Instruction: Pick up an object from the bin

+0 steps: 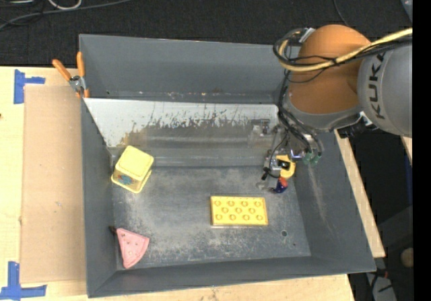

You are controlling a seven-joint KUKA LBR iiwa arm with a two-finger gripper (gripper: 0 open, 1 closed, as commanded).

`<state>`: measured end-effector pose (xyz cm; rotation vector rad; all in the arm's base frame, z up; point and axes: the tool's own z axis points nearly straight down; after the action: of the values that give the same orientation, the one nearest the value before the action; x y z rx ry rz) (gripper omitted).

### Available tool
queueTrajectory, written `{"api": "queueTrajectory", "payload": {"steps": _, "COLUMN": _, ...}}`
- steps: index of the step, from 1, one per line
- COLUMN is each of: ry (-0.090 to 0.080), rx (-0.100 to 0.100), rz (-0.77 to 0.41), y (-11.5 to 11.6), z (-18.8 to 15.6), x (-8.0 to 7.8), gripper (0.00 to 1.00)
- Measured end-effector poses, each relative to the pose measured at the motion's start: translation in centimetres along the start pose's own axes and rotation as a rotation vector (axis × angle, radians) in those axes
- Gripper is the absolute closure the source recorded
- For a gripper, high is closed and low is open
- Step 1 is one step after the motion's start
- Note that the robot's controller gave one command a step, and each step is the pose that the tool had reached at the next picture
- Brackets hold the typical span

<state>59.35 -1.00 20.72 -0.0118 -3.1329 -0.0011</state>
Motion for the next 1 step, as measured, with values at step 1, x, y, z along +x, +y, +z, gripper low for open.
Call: {"api": "queueTrajectory", "payload": {"steps": 1, "ry": -0.008, "rx": 0.000, "rz": 0.000, "y": 0.00, "z": -0.50, "x": -0.12, "gripper": 0.00}}
